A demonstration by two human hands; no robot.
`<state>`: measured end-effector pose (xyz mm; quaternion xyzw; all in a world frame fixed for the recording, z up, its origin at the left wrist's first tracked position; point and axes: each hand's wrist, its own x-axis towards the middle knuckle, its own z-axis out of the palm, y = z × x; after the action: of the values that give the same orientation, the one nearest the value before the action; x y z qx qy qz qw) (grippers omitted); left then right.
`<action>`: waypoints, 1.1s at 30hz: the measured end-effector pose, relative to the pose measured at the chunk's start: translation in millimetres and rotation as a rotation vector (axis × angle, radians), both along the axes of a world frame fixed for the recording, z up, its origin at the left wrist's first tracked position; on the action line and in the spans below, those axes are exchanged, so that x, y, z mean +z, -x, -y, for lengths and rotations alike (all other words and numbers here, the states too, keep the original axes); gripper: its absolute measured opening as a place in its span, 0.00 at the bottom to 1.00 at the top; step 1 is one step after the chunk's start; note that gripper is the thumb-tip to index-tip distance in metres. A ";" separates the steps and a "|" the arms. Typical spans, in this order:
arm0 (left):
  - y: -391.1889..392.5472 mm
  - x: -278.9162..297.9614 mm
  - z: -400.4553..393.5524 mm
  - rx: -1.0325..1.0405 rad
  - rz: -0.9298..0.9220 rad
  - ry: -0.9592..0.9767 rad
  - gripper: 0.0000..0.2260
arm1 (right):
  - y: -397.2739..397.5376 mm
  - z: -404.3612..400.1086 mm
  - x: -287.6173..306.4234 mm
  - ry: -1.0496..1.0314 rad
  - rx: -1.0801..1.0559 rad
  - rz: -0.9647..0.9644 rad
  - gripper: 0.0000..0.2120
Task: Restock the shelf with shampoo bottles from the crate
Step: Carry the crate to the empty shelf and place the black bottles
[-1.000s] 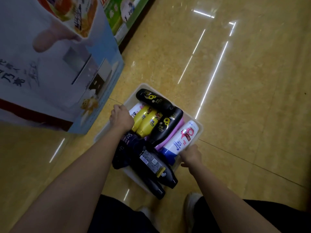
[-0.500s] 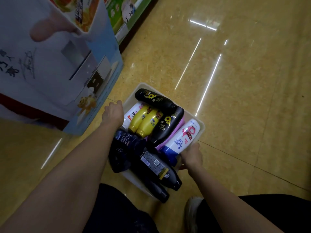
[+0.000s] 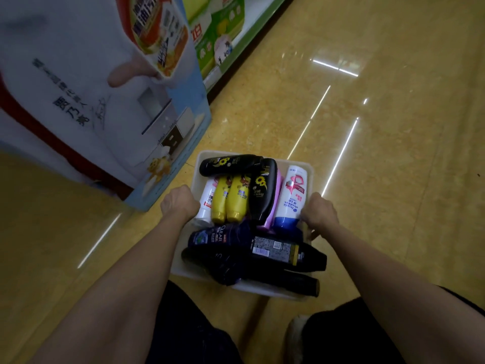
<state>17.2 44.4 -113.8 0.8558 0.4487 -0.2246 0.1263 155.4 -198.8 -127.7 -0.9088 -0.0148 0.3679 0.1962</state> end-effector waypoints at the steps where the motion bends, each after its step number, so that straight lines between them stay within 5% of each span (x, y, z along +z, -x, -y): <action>1: -0.6 14.7 1.7 0.002 0.005 0.005 0.11 | -3.7 1.4 13.3 0.003 0.015 0.004 0.08; 15: -56.6 372.1 7.0 0.022 0.063 0.090 0.13 | -70.7 11.9 370.1 -0.055 0.030 -0.033 0.01; 20: -107.1 487.3 -2.3 0.018 0.071 0.055 0.13 | -122.9 -0.4 486.9 -0.070 0.021 -0.003 0.07; 33: -306.0 630.4 -68.7 -0.106 0.165 0.010 0.14 | -295.3 -50.8 631.4 -0.046 0.021 0.120 0.06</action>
<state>323.2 113.1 516.7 0.8933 0.3897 -0.1617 0.1550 450.7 -148.0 503.7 -0.9242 -0.0448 0.3144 0.2121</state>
